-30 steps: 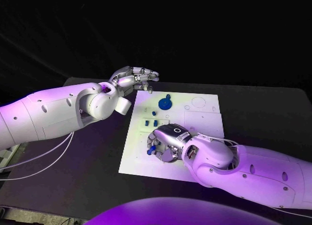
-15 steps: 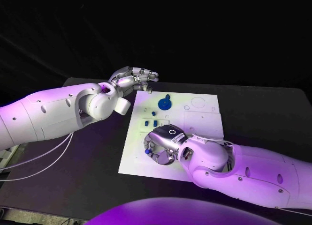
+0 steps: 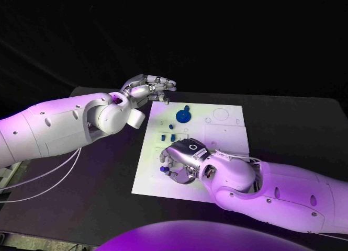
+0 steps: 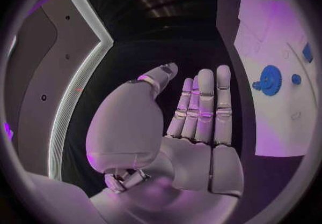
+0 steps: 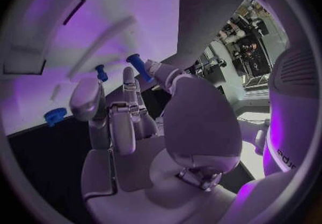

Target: Assemble the parts on the task board

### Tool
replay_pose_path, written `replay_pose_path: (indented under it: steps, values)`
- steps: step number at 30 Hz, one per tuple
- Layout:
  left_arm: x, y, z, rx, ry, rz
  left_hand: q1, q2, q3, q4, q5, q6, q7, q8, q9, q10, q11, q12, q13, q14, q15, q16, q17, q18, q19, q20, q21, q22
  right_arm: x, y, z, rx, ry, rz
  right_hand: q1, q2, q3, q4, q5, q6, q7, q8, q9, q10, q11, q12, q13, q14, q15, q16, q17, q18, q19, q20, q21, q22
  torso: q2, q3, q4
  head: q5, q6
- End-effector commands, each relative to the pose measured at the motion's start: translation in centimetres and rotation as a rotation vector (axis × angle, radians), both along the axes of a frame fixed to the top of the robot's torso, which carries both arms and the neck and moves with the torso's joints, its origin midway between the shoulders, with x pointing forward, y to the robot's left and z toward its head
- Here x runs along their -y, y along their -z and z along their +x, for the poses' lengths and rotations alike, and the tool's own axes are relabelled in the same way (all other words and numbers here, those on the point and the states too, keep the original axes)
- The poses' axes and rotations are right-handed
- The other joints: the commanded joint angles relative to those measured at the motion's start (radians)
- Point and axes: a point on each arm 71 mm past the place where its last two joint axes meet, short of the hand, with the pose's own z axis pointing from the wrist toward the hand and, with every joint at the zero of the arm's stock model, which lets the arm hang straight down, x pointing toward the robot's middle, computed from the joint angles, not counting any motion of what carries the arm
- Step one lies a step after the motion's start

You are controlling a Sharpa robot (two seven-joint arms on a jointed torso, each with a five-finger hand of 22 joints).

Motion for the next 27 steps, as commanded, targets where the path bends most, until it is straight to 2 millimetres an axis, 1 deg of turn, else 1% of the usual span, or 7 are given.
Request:
replay_pose_path:
  steps: [1,9,13,18,20,21,27]
  values:
    - [0.2,-0.1,-0.1,0.001,0.018,-0.012,0.006,0.007,-0.005,-0.001,0.001,-0.009,-0.001,0.006,0.000,-0.007,0.002,0.002,-0.001,-0.005,0.001,-0.001,-0.001,0.011,0.002,0.001,-0.006,-0.001,0.4,-0.7,-0.1,0.046,0.019,0.081,-0.013,-0.004,-0.015,0.001,0.006,-0.009,0.000,-0.006,-0.004,-0.010,0.000,-0.003,0.004,0.049,0.002,-0.005,-0.006,-0.013,0.009,0.002,0.010,0.020,0.000,0.0006,-0.0003,-0.004,0.003]
    - [0.0,0.0,-0.1,-0.001,0.016,-0.010,0.006,0.007,-0.005,-0.001,0.001,-0.009,-0.001,0.006,0.000,-0.007,0.002,0.002,-0.001,-0.005,0.001,-0.001,-0.001,0.011,0.002,0.001,-0.006,-0.001,4.2,-2.9,0.6,0.020,0.103,0.209,-0.001,0.005,-0.026,-0.006,0.019,0.031,-0.004,0.011,-0.005,0.025,-0.003,0.022,0.026,0.048,-0.001,-0.009,-0.018,-0.016,0.017,-0.001,0.026,0.030,-0.002,-0.0009,-0.0010,-0.021,0.010]
    - [-0.2,0.1,-0.2,-0.002,0.013,-0.007,0.006,0.007,-0.005,-0.001,0.001,-0.009,-0.001,0.006,0.000,-0.007,0.002,0.002,-0.001,-0.005,0.001,-0.001,-0.001,0.011,0.002,0.001,-0.006,-0.001,8.5,-3.7,2.5,-0.131,0.255,0.199,-0.021,0.006,-0.050,0.009,0.017,0.071,-0.017,0.031,0.005,0.072,-0.018,0.068,0.066,0.052,-0.013,-0.006,-0.013,-0.020,0.028,-0.009,0.049,0.043,-0.004,-0.0028,-0.0030,-0.042,0.017]
    - [-0.4,0.1,-0.3,-0.002,0.007,-0.005,0.006,0.007,-0.005,-0.001,0.001,-0.009,-0.001,0.006,0.000,-0.007,0.002,0.002,-0.001,-0.005,0.001,-0.001,-0.001,0.011,0.002,0.001,-0.006,-0.001,14.0,-3.9,3.3,-0.245,0.413,0.168,-0.073,0.001,-0.159,0.061,0.050,0.080,-0.043,0.051,0.049,0.108,-0.052,0.261,0.251,0.058,-0.042,0.003,0.007,-0.028,0.042,-0.031,0.080,0.065,-0.007,-0.0048,-0.0106,-0.066,0.018]
    - [-0.5,0.0,-0.4,-0.002,0.006,-0.005,0.006,0.007,-0.006,-0.001,0.001,-0.010,-0.001,0.006,0.000,-0.009,0.002,0.003,-0.002,-0.006,0.002,-0.001,-0.002,0.011,0.001,0.001,-0.007,-0.003,15.8,-3.9,3.2,-0.267,0.461,0.153,-0.075,0.007,-0.200,0.083,0.060,0.078,-0.048,0.056,0.069,0.075,-0.054,0.359,0.352,0.058,-0.042,0.003,0.005,-0.030,0.049,-0.039,0.098,0.077,-0.008,-0.0039,-0.0140,-0.074,0.017]
    - [-0.6,0.0,-0.4,-0.002,0.005,-0.004,0.006,0.007,-0.006,-0.001,0.001,-0.010,-0.001,0.006,0.000,-0.009,0.002,0.003,-0.002,-0.006,0.002,-0.001,-0.002,0.011,0.001,0.001,-0.007,-0.003,16.7,-3.9,3.1,-0.277,0.484,0.145,-0.056,0.019,-0.251,0.110,0.070,0.074,-0.050,0.061,0.096,0.037,-0.065,0.523,0.514,0.062,-0.044,0.012,0.023,-0.035,0.058,-0.042,0.121,0.091,-0.009,-0.0035,-0.0155,-0.079,0.018]
    - [-0.5,0.1,-0.7,-0.003,0.008,-0.004,0.006,0.007,-0.006,-0.001,0.001,-0.010,-0.001,0.006,0.000,-0.009,0.002,0.003,-0.002,-0.006,0.002,-0.001,-0.002,0.011,0.001,0.001,-0.007,-0.003,20.5,-3.6,1.9,-0.255,0.581,0.069,-0.011,0.036,-0.383,0.207,0.062,0.075,-0.057,0.068,0.148,0.073,-0.060,0.918,0.871,0.076,-0.050,0.042,0.105,-0.046,0.077,-0.042,0.175,0.124,-0.014,-0.0040,-0.0262,-0.100,0.016]
